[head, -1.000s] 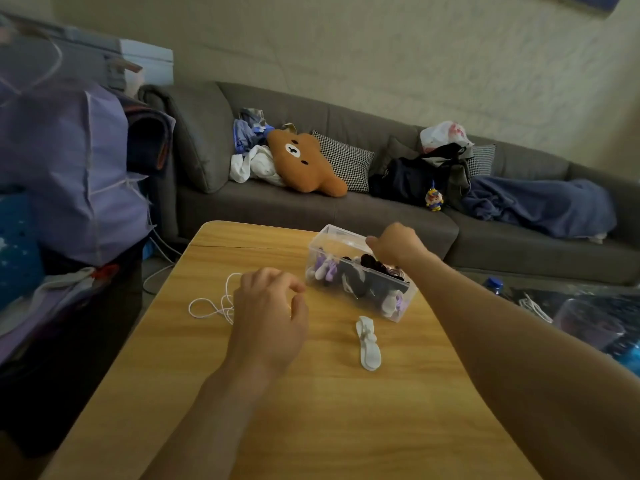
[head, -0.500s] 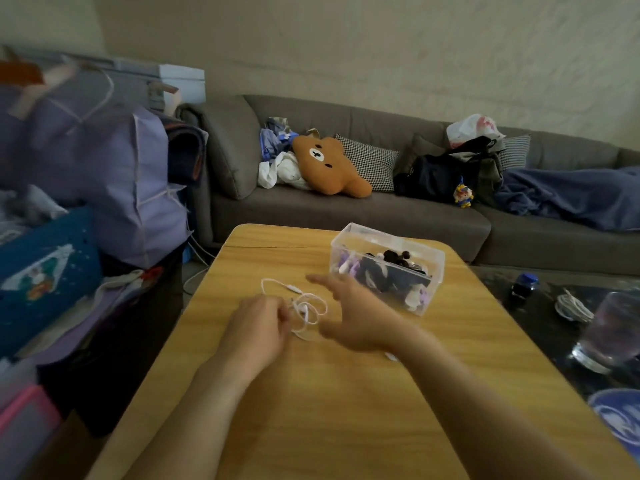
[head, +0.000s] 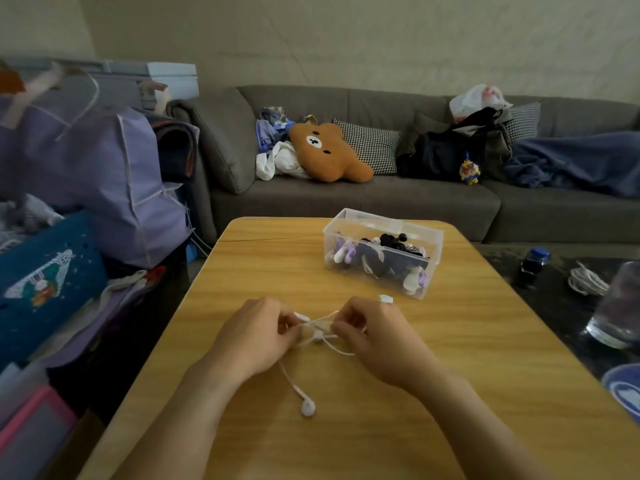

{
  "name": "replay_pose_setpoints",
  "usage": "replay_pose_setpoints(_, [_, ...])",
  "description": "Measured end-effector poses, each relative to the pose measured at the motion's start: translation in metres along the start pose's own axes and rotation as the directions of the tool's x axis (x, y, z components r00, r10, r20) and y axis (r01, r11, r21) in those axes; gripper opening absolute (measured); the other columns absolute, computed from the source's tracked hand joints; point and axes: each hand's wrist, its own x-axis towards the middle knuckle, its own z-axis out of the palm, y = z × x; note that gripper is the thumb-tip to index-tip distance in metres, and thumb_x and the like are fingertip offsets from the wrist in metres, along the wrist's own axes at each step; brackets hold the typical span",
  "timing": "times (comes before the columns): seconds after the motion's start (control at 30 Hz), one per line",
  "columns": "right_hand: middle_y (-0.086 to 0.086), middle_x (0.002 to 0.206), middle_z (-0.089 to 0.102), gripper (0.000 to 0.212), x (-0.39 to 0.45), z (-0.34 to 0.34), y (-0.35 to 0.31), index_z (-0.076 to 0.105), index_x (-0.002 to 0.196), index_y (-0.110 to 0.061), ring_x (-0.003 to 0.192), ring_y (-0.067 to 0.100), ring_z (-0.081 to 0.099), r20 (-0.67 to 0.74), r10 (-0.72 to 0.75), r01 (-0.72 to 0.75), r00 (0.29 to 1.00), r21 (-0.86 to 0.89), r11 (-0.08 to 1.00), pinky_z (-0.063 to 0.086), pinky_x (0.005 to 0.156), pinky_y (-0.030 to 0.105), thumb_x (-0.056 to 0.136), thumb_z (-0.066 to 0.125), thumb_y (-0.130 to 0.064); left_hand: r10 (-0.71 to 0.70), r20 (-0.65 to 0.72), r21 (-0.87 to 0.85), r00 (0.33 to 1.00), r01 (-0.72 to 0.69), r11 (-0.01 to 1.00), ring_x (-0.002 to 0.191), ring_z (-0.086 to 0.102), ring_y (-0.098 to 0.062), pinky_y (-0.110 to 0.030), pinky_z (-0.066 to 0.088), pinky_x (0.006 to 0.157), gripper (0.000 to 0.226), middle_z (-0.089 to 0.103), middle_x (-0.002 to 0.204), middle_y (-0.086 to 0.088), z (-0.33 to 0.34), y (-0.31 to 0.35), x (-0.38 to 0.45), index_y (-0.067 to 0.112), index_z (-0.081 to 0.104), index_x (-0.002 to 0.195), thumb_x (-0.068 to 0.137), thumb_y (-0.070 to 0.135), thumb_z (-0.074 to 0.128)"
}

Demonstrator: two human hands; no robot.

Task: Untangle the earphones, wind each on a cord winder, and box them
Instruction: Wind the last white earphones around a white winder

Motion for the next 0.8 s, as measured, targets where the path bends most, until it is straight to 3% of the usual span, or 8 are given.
replay_pose_setpoints(0.1, [-0.009,0.078,0.065,0.009,-0.001,-0.016,-0.001,0.063,0.089,-0.024,0.069,0.003,0.060,0.001,0.071,-0.071,0.997,0.107,0.992,0.055,0.070,0.024,0.098,0.061,-0.027,-0.001,-0.133,-0.086,0.991,-0.011,0.996,0.074,0.062,-0.005,-0.035,0.056,0.071,0.014,0.067,0.079,0.013,-0.001,-0.002,0.002,0.028,0.074,0.090,0.094,0.038,0.064])
replay_pose_setpoints(0.2, [-0.006,0.070,0.064,0.013,-0.002,-0.028,-0.002,0.063,0.093,-0.016,0.061,0.004,0.058,0.003,0.149,-0.140,0.989,0.350,0.926,0.053,0.062,0.024,0.099,0.059,-0.027,-0.019,-0.218,-0.274,0.976,-0.043,0.961,0.071,0.062,-0.002,-0.027,0.051,0.065,0.015,0.068,0.076,0.011,-0.003,-0.002,0.004,0.026,0.070,0.084,0.094,0.035,0.064])
replay_pose_setpoints(0.27, [-0.001,0.070,0.064,0.016,-0.002,-0.033,-0.003,0.063,0.096,-0.007,0.063,0.011,0.060,0.030,0.153,-0.145,0.988,0.541,0.829,0.053,0.062,0.024,0.099,0.058,-0.022,-0.033,-0.289,-0.373,0.957,-0.081,0.924,0.071,0.064,0.001,-0.023,0.050,0.065,0.014,0.069,0.073,0.010,-0.002,0.001,0.003,0.026,0.068,0.081,0.094,0.031,0.064])
replay_pose_setpoints(0.4, [0.016,0.086,0.068,0.012,-0.004,-0.040,-0.006,0.064,0.095,0.000,0.080,0.029,0.070,0.063,0.097,-0.108,0.993,0.813,0.573,0.059,0.081,0.034,0.089,0.067,-0.010,-0.090,-0.418,-0.497,0.904,-0.144,0.856,0.072,0.066,0.000,-0.013,0.050,0.064,0.012,0.071,0.072,0.008,-0.004,0.007,0.000,0.021,0.070,0.083,0.094,0.026,0.066])
replay_pose_setpoints(0.47, [0.020,0.086,0.066,0.018,-0.006,-0.042,-0.007,0.063,0.092,0.000,0.083,0.034,0.068,0.071,0.055,-0.089,0.996,0.844,0.530,0.059,0.081,0.034,0.080,0.072,-0.008,-0.118,-0.394,-0.624,0.912,-0.171,0.763,0.072,0.069,-0.005,-0.013,0.052,0.066,0.010,0.073,0.073,0.001,-0.008,0.011,-0.001,0.015,0.072,0.085,0.092,0.022,0.068])
replay_pose_setpoints(0.6, [0.017,0.072,0.056,0.027,-0.007,-0.044,-0.009,0.061,0.095,0.000,0.062,0.028,0.059,0.125,0.030,-0.124,0.992,0.860,0.495,0.056,0.064,0.031,0.075,0.077,-0.006,-0.105,-0.163,-0.925,0.981,-0.115,0.361,0.071,0.067,-0.025,-0.036,0.057,0.075,0.021,0.072,0.081,-0.010,-0.015,0.015,-0.006,0.005,0.074,0.087,0.078,0.024,0.071])
replay_pose_setpoints(0.7, [0.015,0.062,0.043,0.019,-0.007,-0.045,-0.009,0.069,0.085,-0.004,0.053,0.024,0.042,0.124,0.029,-0.120,0.992,0.833,0.540,0.052,0.059,0.032,0.077,0.079,-0.017,-0.116,-0.148,-0.928,0.982,-0.098,0.359,0.075,0.069,-0.026,-0.035,0.058,0.078,0.021,0.073,0.085,-0.014,-0.017,0.012,-0.007,0.006,0.077,0.087,0.077,0.024,0.071])
replay_pose_setpoints(0.8, [0.009,0.054,0.043,0.019,-0.008,-0.046,-0.007,0.069,0.086,-0.001,0.048,0.015,0.044,0.110,0.033,-0.110,0.993,0.821,0.560,0.052,0.061,0.035,0.078,0.077,-0.016,-0.123,-0.139,-0.902,0.983,-0.074,0.426,0.086,0.073,-0.026,-0.037,0.055,0.088,0.028,0.075,0.089,-0.014,-0.016,0.009,-0.008,0.004,0.077,0.092,0.081,0.029,0.069])
